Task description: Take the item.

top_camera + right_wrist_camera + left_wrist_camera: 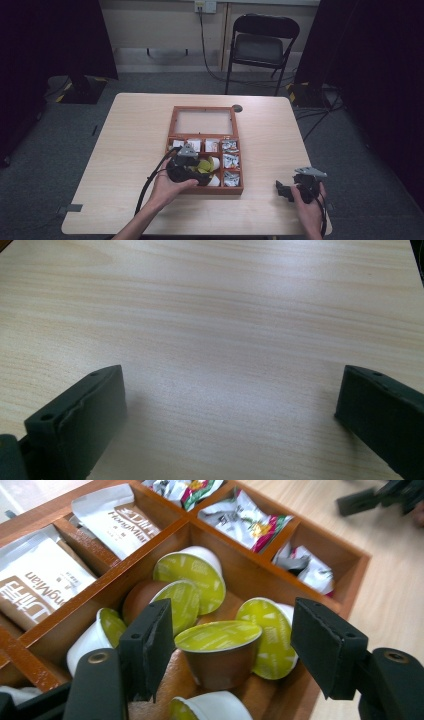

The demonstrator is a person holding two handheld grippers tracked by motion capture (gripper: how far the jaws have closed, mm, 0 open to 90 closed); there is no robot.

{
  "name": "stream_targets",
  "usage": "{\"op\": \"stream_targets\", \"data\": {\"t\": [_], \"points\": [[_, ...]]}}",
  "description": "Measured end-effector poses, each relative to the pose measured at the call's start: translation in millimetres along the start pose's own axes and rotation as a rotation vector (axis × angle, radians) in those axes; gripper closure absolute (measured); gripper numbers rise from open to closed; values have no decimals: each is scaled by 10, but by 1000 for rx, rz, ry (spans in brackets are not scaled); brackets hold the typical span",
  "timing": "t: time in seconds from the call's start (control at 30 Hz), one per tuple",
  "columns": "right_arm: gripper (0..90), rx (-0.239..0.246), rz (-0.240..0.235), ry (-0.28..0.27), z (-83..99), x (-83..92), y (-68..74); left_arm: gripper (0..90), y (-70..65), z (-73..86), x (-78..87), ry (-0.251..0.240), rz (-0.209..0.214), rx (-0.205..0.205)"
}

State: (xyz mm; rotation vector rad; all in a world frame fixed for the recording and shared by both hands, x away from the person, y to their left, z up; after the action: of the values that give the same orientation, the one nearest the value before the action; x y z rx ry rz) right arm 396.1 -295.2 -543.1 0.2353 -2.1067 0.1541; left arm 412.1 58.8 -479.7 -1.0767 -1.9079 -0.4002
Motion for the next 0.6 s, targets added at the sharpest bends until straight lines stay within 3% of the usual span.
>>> {"op": "stream_targets", "data": {"t": [0.4,0.47,0.53,0.6], "points": [[0,0,0,0,0,0,0,377,27,68,-76,58,45,53],[0,-1,0,0,0,0,1,376,45,76,-92,55,26,64],[0,0,0,0,0,0,0,361,39,88,-120,63,69,82],[0,0,0,0,0,0,0,338,26,88,-134,69,53,71]]}}
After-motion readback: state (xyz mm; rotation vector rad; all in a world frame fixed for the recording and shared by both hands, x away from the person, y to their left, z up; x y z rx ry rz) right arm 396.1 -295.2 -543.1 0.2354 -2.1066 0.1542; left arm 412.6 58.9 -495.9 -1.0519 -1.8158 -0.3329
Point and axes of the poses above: each handheld gripper's, and its own axes: x roughly backward along the jaws, z roughly out of its underside, y roughly to its left, the point moved 6 cm from there along -x, roughly forward along the jaws, and after that the axes turned 14 degrees about y, right-handed, at the moved point
